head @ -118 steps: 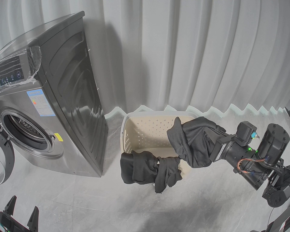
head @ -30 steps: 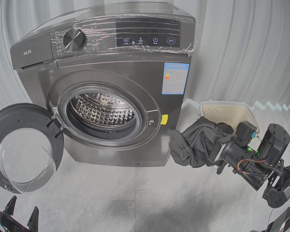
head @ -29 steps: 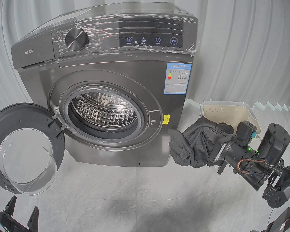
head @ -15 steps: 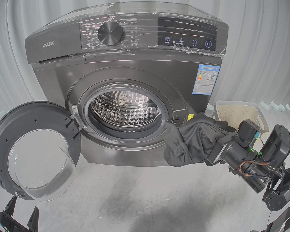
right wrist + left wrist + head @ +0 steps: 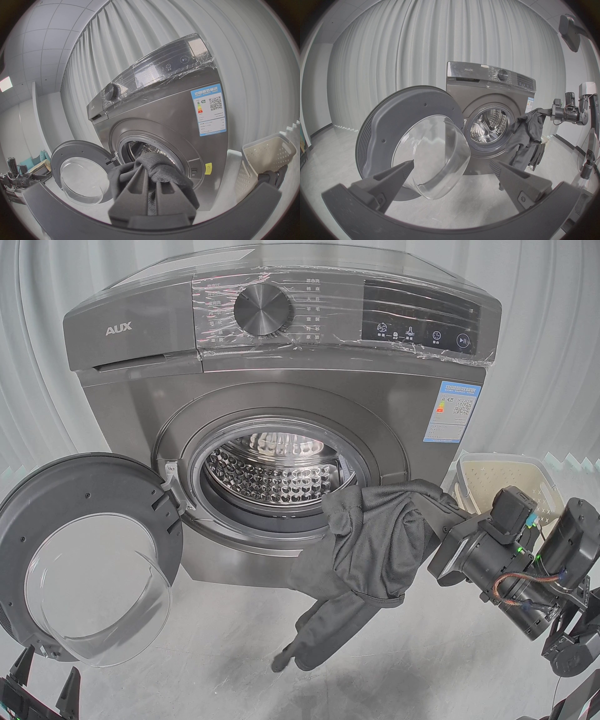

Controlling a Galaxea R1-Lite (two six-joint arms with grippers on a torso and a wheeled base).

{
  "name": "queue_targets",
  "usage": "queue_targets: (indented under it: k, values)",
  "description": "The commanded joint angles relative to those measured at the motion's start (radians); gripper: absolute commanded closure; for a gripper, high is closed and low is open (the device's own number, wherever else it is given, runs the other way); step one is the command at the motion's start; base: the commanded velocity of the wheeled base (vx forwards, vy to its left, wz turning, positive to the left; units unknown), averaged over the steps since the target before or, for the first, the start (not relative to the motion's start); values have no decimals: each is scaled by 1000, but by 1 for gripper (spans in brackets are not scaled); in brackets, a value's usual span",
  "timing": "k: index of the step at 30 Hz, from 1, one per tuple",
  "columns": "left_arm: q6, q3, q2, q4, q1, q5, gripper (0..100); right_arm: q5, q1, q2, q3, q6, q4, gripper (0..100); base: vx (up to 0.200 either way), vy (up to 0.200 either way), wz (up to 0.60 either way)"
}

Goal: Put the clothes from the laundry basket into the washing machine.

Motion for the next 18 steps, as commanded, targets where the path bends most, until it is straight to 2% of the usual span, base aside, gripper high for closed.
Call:
queue_targets:
  k: [1,8,18]
  values:
    - [0,15,-18,0,0,0,0,0,-1,5,4,0,0,100,0,0,0]
    - [0,15,-18,0,0,0,0,0,-4,5,6,0,2,100,0,0,0]
    - [0,15,-18,0,0,0,0,-1,-1,8,7,3,2,100,0,200,0]
